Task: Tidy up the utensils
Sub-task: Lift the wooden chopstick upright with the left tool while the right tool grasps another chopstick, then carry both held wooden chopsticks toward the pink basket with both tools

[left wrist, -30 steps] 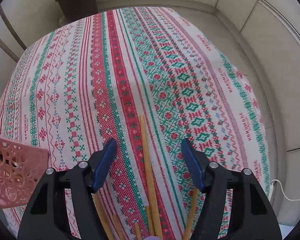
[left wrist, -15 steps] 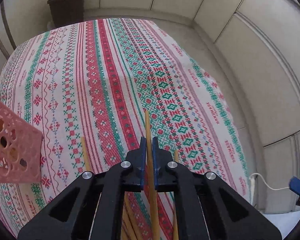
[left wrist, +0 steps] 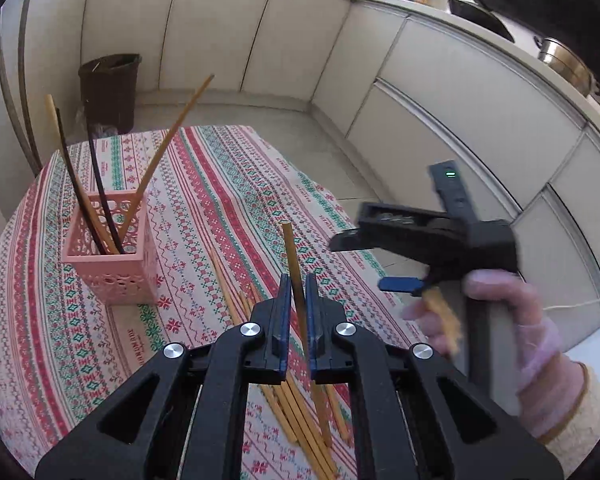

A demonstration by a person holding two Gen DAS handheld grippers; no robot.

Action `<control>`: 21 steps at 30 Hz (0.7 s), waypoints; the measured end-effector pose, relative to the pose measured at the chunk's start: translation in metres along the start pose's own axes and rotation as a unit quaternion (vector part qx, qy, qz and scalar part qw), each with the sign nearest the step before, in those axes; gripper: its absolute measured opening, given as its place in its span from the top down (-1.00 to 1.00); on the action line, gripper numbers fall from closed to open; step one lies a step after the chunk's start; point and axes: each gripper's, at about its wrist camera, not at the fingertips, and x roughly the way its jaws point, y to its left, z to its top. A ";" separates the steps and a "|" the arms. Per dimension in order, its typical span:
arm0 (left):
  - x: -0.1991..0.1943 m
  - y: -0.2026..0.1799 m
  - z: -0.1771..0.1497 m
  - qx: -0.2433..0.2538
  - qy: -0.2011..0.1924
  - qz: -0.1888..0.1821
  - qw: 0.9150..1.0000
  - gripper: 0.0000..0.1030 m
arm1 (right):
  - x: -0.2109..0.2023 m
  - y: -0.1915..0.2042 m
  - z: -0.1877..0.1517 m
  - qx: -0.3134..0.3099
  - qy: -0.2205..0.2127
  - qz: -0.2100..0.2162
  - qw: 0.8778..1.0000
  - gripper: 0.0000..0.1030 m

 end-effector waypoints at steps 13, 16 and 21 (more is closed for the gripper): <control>-0.107 -0.005 -0.007 0.066 -0.110 -0.069 0.989 0.90 | 0.073 0.054 -0.030 -0.181 -0.027 -0.139 0.973 0.49; -0.119 0.001 -0.003 0.053 -0.136 -0.067 0.987 0.90 | 0.073 0.051 -0.032 -0.196 -0.049 -0.149 0.968 0.88; -0.133 0.008 0.000 0.034 -0.155 -0.050 0.986 0.90 | 0.061 0.028 -0.022 -0.137 -0.041 -0.084 0.986 0.89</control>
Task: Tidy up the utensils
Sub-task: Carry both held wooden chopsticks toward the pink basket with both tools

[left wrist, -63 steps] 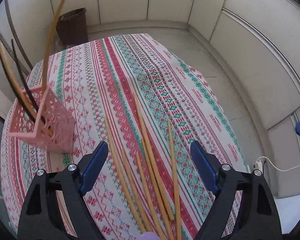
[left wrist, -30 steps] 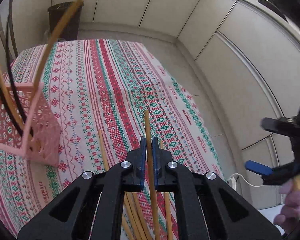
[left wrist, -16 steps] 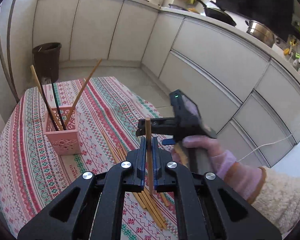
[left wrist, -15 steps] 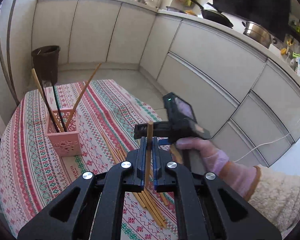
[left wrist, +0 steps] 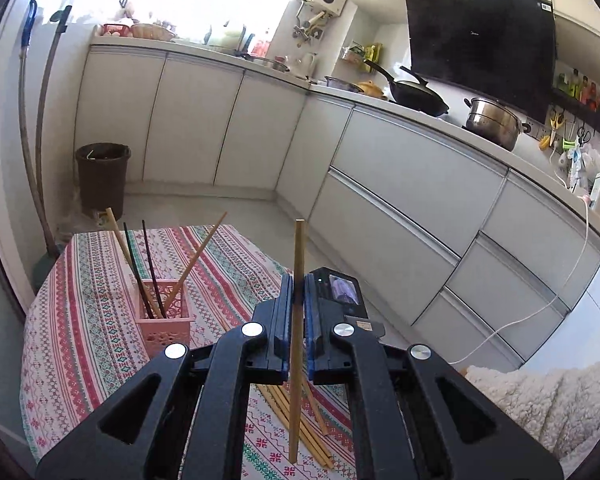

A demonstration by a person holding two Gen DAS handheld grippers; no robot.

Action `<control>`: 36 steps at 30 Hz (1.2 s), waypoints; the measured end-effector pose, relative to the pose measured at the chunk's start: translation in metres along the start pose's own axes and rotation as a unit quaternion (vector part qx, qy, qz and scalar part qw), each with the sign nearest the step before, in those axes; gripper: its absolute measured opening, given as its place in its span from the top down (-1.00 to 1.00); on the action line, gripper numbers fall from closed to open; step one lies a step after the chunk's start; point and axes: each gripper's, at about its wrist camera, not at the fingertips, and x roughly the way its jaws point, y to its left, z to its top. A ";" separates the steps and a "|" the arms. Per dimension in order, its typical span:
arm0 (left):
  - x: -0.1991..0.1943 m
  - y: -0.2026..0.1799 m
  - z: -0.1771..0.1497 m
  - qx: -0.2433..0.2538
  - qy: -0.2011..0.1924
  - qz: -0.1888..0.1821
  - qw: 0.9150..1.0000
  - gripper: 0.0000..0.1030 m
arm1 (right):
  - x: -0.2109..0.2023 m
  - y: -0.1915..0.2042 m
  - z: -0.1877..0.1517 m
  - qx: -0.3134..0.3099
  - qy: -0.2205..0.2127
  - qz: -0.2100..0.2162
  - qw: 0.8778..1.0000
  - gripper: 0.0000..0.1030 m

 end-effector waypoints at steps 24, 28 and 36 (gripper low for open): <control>-0.008 0.012 0.019 -0.049 -0.031 0.057 0.997 0.90 | -0.221 0.009 -0.017 -0.025 -0.210 0.119 0.970 0.89; -0.019 0.011 0.038 -0.052 -0.063 0.076 0.994 0.90 | -0.252 0.016 -0.013 -0.031 -0.233 0.142 0.962 0.89; -0.024 0.025 0.082 -0.061 -0.111 0.137 0.982 0.90 | -0.313 0.043 -0.003 -0.057 -0.292 0.181 0.938 0.89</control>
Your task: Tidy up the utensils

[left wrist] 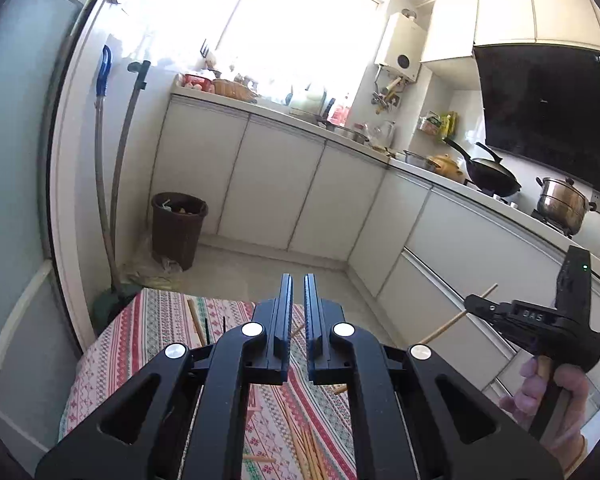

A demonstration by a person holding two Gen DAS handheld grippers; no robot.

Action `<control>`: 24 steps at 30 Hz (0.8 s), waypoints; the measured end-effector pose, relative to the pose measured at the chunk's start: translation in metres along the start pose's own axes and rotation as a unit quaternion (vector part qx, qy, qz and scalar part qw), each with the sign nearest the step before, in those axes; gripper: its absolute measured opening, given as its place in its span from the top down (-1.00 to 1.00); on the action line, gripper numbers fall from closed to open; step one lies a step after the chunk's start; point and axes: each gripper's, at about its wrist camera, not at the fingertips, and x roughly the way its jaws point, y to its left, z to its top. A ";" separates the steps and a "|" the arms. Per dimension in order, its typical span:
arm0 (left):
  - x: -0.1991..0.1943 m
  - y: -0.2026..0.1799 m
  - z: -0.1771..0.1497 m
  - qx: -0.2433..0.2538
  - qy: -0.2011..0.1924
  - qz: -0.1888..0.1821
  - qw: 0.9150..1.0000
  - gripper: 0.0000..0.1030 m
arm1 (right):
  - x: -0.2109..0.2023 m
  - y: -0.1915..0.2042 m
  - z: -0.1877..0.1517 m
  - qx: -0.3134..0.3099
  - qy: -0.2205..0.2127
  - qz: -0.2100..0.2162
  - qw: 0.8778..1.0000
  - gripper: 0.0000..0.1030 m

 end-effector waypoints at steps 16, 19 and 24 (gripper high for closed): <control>0.075 0.230 -0.186 -0.359 0.387 0.271 0.805 0.31 | 0.038 0.006 -0.009 -0.006 0.043 0.022 0.999 0.89; 0.068 0.234 -0.206 -0.356 0.386 0.339 0.781 0.31 | 0.045 0.002 -0.013 0.000 0.052 0.030 0.998 0.89; 0.076 0.235 -0.216 -0.351 0.366 0.399 0.764 0.03 | 0.050 0.000 -0.023 0.005 0.071 0.038 0.997 0.89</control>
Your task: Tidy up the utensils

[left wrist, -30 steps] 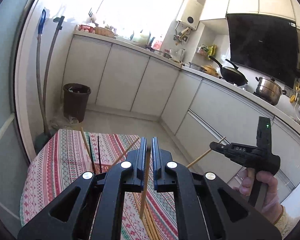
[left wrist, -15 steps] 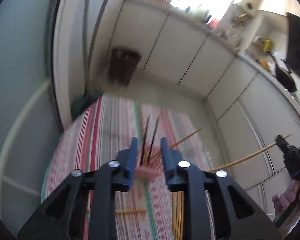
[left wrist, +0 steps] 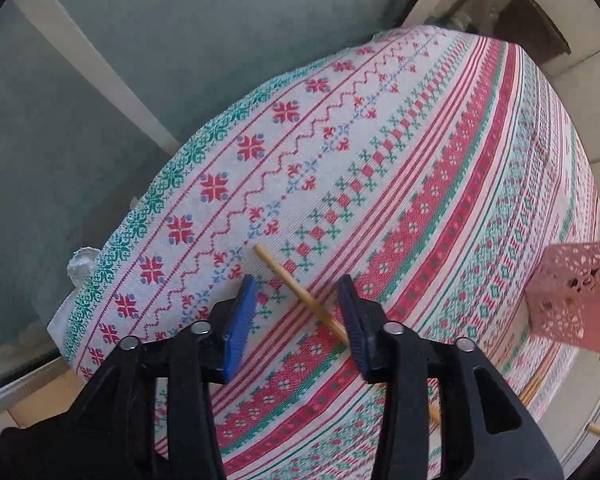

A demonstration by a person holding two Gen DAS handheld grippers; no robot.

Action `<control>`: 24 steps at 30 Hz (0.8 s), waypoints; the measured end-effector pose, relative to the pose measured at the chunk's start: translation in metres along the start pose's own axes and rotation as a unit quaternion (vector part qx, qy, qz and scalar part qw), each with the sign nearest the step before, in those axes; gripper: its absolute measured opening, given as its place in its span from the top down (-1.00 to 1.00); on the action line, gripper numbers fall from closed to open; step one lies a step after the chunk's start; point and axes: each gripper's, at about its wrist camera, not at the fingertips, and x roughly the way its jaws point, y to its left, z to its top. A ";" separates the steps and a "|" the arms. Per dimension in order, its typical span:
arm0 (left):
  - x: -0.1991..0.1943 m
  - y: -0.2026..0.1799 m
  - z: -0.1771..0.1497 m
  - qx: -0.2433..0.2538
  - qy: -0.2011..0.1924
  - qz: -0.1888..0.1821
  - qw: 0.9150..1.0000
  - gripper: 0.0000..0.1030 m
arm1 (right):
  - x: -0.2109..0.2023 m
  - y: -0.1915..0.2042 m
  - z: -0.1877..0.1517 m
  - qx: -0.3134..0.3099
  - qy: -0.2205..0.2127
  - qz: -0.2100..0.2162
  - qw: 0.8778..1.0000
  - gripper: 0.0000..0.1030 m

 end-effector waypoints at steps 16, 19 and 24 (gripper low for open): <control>-0.047 -0.060 -0.015 0.149 -0.093 -0.171 0.969 0.90 | 0.002 -0.005 -0.004 0.003 0.011 -0.002 1.000 0.88; -0.078 -0.054 -0.038 0.197 -0.133 -0.189 0.953 0.90 | 0.002 -0.005 -0.004 0.005 0.012 0.000 1.000 0.88; -0.129 -0.047 -0.082 0.267 -0.219 -0.192 0.918 0.90 | 0.000 -0.003 -0.005 0.006 0.016 0.010 1.000 0.88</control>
